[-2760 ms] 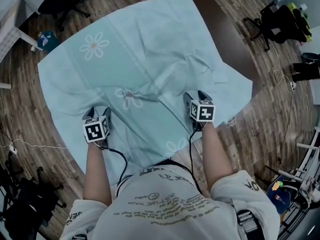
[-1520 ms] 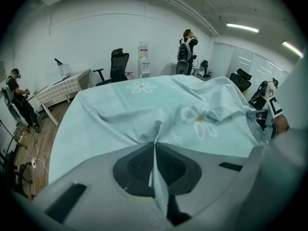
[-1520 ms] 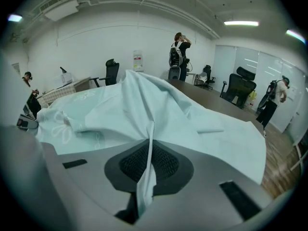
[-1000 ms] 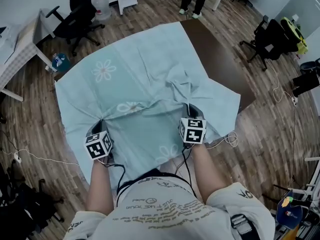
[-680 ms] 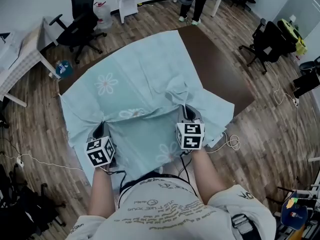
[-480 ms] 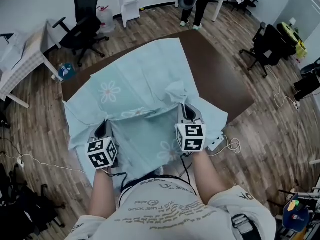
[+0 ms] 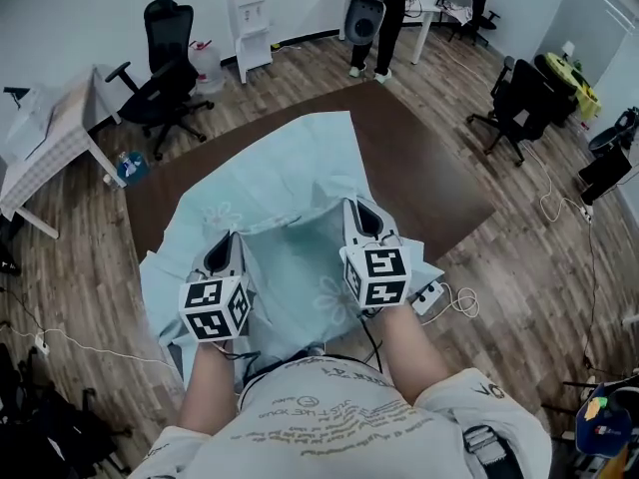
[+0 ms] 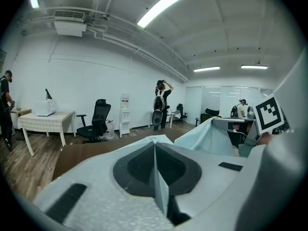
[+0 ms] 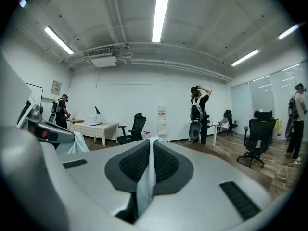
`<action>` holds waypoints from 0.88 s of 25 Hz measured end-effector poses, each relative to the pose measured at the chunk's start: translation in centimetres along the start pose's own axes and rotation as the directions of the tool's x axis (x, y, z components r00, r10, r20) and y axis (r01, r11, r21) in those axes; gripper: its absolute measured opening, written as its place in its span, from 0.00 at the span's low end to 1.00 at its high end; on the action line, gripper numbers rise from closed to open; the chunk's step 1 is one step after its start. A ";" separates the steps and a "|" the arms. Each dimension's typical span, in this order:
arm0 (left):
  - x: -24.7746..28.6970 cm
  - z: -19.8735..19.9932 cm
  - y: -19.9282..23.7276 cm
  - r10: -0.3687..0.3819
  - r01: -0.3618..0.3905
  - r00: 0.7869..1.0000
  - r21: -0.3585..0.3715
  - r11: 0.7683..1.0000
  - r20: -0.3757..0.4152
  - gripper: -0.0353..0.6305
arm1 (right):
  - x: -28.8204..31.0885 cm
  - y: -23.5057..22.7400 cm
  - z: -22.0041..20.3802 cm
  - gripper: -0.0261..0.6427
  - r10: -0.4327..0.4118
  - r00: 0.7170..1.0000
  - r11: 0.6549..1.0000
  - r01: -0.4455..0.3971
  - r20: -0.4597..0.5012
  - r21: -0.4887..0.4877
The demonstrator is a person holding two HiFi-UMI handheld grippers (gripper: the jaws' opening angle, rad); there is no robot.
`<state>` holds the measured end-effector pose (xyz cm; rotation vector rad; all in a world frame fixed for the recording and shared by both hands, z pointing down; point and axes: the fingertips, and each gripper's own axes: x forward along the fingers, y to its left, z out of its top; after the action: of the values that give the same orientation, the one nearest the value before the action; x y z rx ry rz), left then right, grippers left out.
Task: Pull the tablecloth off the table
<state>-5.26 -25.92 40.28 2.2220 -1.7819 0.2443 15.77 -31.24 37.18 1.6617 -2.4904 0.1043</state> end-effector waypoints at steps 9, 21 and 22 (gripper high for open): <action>-0.3 3.2 -2.6 -0.020 0.014 0.997 0.072 0.997 0.074 0.07 | -1.8 0.0 2.1 0.06 0.015 0.999 0.999 -0.017 0.044 0.035; 1.3 3.1 -3.5 -0.011 0.007 0.999 0.071 0.997 0.047 0.07 | -1.7 -1.0 1.5 0.06 0.027 0.999 0.999 -0.028 0.017 0.042; 1.3 2.9 -3.6 -0.013 0.010 0.999 0.070 0.998 0.044 0.07 | -1.8 -1.1 1.3 0.06 0.027 1.000 0.999 -0.028 0.015 0.037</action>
<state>-1.62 -27.39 37.51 2.3019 -1.8094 0.2603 17.30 -30.23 35.54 1.6485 -2.5382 0.1433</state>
